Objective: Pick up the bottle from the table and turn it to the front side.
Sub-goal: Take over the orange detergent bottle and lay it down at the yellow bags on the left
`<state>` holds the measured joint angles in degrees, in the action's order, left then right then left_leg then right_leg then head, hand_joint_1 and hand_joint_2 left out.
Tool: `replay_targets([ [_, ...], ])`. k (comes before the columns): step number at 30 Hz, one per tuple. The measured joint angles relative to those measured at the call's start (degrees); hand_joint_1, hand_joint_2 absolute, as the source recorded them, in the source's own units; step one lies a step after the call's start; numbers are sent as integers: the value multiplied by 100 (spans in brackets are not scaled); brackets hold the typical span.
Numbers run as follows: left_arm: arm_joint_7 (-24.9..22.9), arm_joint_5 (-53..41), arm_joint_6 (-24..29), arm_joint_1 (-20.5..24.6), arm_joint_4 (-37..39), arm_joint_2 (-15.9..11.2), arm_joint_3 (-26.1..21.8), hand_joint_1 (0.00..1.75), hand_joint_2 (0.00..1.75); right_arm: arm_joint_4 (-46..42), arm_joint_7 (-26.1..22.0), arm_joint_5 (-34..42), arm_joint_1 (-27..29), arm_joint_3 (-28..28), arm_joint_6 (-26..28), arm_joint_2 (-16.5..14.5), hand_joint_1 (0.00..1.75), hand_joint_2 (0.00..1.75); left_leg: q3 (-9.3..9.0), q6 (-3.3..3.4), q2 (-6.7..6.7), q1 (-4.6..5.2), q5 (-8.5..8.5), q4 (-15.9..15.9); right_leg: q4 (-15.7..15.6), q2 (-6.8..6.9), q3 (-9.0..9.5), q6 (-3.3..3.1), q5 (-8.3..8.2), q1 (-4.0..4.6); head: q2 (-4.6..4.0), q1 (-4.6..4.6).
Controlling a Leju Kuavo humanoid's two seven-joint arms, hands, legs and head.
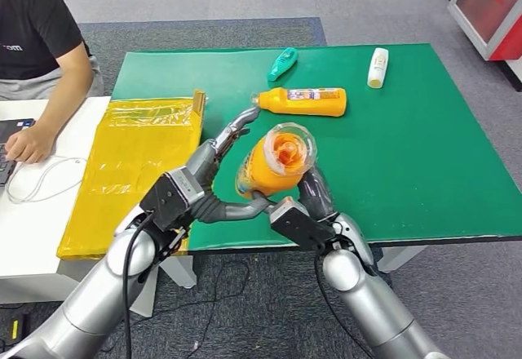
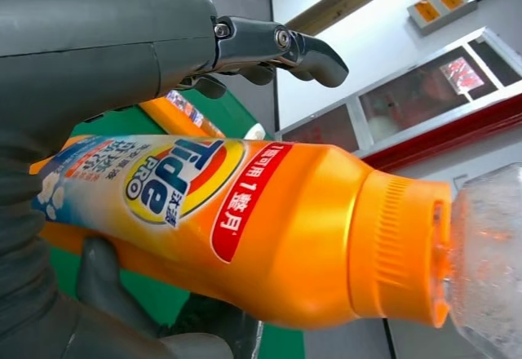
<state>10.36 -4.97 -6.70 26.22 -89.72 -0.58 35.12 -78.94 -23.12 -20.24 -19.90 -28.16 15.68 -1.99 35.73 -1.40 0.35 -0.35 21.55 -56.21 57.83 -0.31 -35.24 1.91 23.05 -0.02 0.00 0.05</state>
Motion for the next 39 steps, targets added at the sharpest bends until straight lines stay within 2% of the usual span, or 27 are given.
replay_targets([
  [21, -164, 296, -34, 386, 516, 107, 45, 0, 175, -3, -73, -529, 17, -52, 262, -2, 175, 175, 0, 0, 0, 0, 0, 0, 0, 0, -1, 0, 0, 0, 0, 0],
  [33, -422, 1096, -345, 384, 652, 200, 105, 0, 175, 95, 23, -473, 20, -92, 207, -2, 175, 175, 1, 0, 0, 0, 0, 0, 0, 0, -1, 0, 0, 0, 0, -1],
  [39, -622, 1691, -569, 443, 810, 225, 106, 1, 175, 140, 67, -1206, 24, -112, 672, 11, 175, 175, 1, 0, 0, 0, 0, 0, 0, 0, -1, 0, 0, 0, 0, -1],
])
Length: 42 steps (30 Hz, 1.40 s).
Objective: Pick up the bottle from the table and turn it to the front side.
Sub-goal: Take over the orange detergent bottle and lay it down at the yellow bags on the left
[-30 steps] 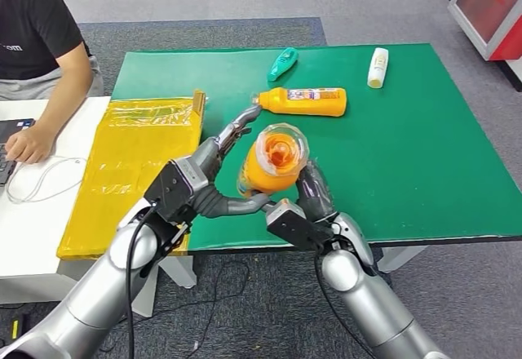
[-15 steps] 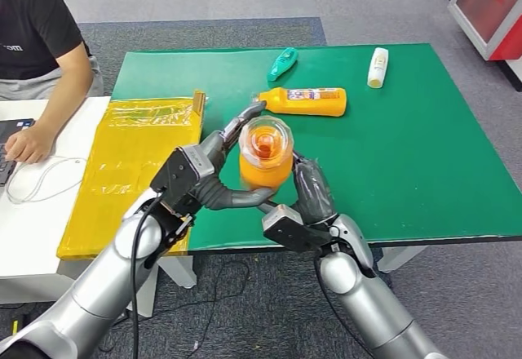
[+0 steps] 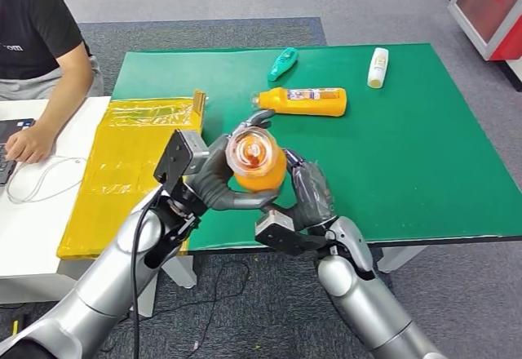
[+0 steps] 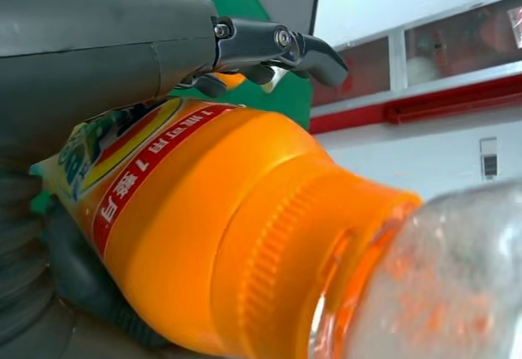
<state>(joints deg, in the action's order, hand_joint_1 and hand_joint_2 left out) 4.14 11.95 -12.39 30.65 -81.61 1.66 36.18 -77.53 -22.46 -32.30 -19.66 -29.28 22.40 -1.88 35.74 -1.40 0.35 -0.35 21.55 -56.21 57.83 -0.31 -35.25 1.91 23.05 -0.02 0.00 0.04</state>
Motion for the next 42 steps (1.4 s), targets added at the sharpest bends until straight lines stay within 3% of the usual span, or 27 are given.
replay_targets([
  [9, -87, 176, -68, 88, 161, 25, 14, 0, 175, 6, 117, -299, -3, -15, 252, 36, 175, 175, 0, 0, 0, 0, 0, 0, 0, 0, 0, 0, 0, 0, 0, 1],
  [20, -265, 310, -278, 293, 352, 5, 72, 0, 175, 64, 136, -134, -6, -14, 235, 56, 175, 175, 1, 0, 0, 0, 0, 0, 0, 0, 0, 0, 0, 0, 0, 1],
  [42, 100, -620, -391, 498, 534, -84, 468, 0, 175, 204, 127, 187, -74, -11, -80, 66, 175, 175, 3, 0, 0, 0, 0, 0, 0, 0, -1, 0, 0, 0, 0, 0],
])
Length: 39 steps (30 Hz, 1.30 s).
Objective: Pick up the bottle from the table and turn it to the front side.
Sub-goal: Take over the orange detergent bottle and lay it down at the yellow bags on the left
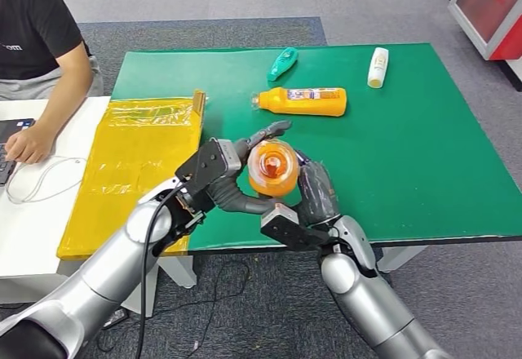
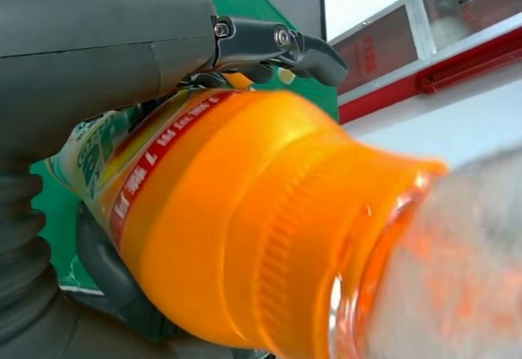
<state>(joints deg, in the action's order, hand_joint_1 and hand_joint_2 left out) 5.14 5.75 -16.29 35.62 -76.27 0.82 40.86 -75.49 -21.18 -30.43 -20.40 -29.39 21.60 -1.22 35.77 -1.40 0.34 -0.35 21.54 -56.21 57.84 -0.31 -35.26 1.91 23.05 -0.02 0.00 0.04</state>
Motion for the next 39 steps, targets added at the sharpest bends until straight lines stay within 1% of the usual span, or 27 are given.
replay_targets([
  [2, 64, -105, 3, 1, 10, -7, 22, 0, 175, 21, -15, 111, -18, 5, -65, 0, 175, 175, 0, 0, 0, 0, 0, 0, 0, 0, 0, 0, 0, 0, 0, 1],
  [5, 209, -301, 2, 0, 14, -42, 73, 120, 175, 52, -59, 242, -32, 14, -142, 0, 175, 175, 0, 0, 0, 0, 0, 0, 0, 0, 0, 0, 0, 0, 0, 1],
  [6, 253, -347, 4, -1, 14, -55, 88, 164, 175, 58, -72, 263, -32, 16, -160, 0, 175, 175, 0, 0, 0, 0, 0, 0, 1, 0, 0, 0, 0, 0, 0, 1],
  [9, 322, -409, 41, -5, 14, -71, 107, 175, 175, 72, -88, 303, -44, 20, -207, -3, 175, 175, 0, 0, 0, 0, 0, 0, 1, 0, 0, 0, 0, 0, 0, 1],
  [13, 359, -455, 207, -45, 14, -54, 96, 175, 175, 95, -87, 349, -68, 25, -272, -5, 175, 175, 0, 0, 0, 0, 0, 0, 0, 0, 0, 0, 0, 0, 0, 1],
  [20, 601, -818, 544, -127, 12, 7, 57, 175, 175, 100, -106, 434, -83, 20, -324, -37, 175, 175, 1, 0, 0, 0, 0, 0, 0, 0, 0, 0, 0, 0, 0, 1],
  [24, 662, -875, 653, -178, 7, 48, 15, 175, 175, 100, -125, 444, -98, 21, -330, -49, 175, 175, 1, 0, 0, 0, 0, 0, 1, 0, 0, 0, 0, 0, 0, 1],
  [25, 665, -858, 665, -196, -5, 55, 3, 175, 175, 100, -128, 453, -100, 21, -329, -50, 169, 175, 1, 0, 0, 0, 0, 0, 1, 0, 0, 0, 0, 0, 0, 1],
  [26, 667, -835, 670, -216, -22, 58, -9, 175, 175, 100, -130, 464, -101, 21, -328, -50, 140, 175, 0, 0, 0, 0, 0, 0, 1, 0, 0, 0, 0, 0, 0, 1],
  [28, 667, -783, 679, -266, -74, 60, -36, 175, 175, 102, -131, 504, -100, 21, -319, -51, 56, 175, 0, 0, 0, 0, 0, 0, 0, 0, -1, 0, 0, 0, 0, 1],
  [29, 668, -746, 692, -295, -111, 60, -54, 175, 175, 103, -135, 537, -99, 22, -312, -53, 19, 175, 1, 0, 0, 0, 0, 0, 0, 0, -1, 0, 0, 0, 0, 1],
  [30, 674, -690, 711, -330, -162, 59, -79, 175, 175, 105, -139, 576, -96, 26, -302, -57, 6, 175, 1, 0, 0, 0, 0, 0, 0, 0, -1, 0, 0, 0, 0, 1],
  [34, 712, -480, 805, -474, -449, 57, -166, 175, 175, 120, -151, 708, -86, 48, -279, -80, 4, 175, 1, 0, 0, 0, 0, 0, 0, 0, -2, 0, 0, 0, 0, 1],
  [39, 720, -440, 880, -587, -653, 50, -236, 175, 175, 131, -175, 757, -86, 57, -272, -105, 0, 175, 1, 0, 0, 0, 0, 0, 0, -1, -3, 0, 0, 0, 0, 1],
])
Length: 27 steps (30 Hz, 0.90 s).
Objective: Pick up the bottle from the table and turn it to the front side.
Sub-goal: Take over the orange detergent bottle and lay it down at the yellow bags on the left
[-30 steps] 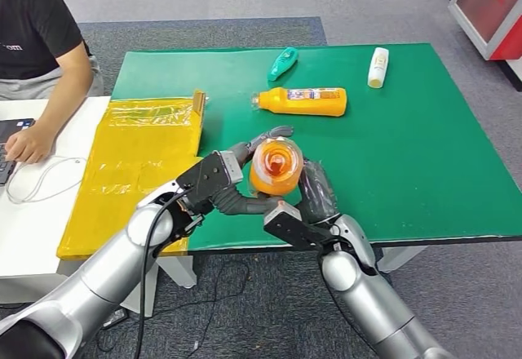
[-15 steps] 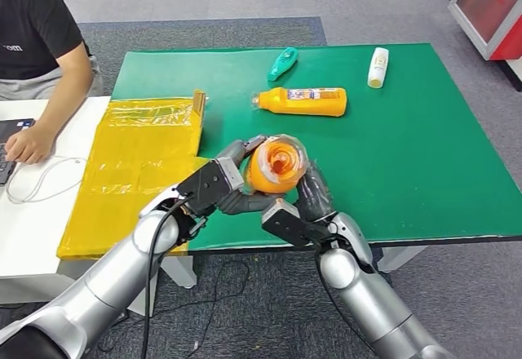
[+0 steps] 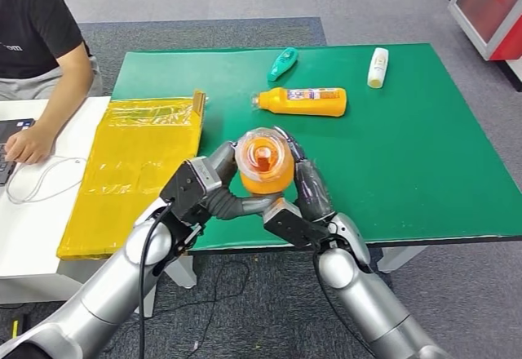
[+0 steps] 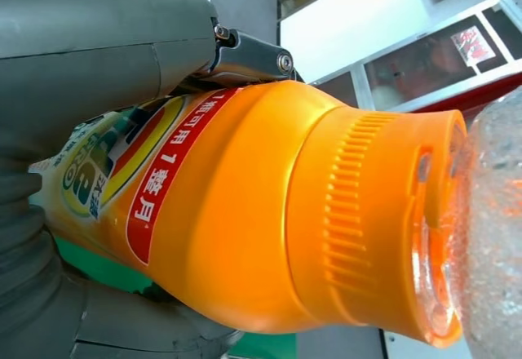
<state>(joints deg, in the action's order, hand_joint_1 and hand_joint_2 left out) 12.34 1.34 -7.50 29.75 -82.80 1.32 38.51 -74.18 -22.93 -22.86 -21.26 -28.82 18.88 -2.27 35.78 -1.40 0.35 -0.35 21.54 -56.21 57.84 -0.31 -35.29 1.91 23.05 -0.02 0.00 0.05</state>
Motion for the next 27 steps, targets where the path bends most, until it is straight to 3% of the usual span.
replay_targets([
  [13, -71, -693, 71, -10, -204, -279, -58, 175, 175, 63, 69, 362, 97, 120, -136, -24, 0, 175, 0, 0, 0, 0, -1, 0, 0, 0, -1, 0, 0, 0, 0, 0],
  [27, -145, -1041, 100, -71, -205, -652, -114, 175, 175, 63, 95, 923, 351, 668, -157, -24, 0, 175, 0, 0, 0, 0, -1, 0, 0, 0, -1, 0, 0, 0, 0, -1],
])
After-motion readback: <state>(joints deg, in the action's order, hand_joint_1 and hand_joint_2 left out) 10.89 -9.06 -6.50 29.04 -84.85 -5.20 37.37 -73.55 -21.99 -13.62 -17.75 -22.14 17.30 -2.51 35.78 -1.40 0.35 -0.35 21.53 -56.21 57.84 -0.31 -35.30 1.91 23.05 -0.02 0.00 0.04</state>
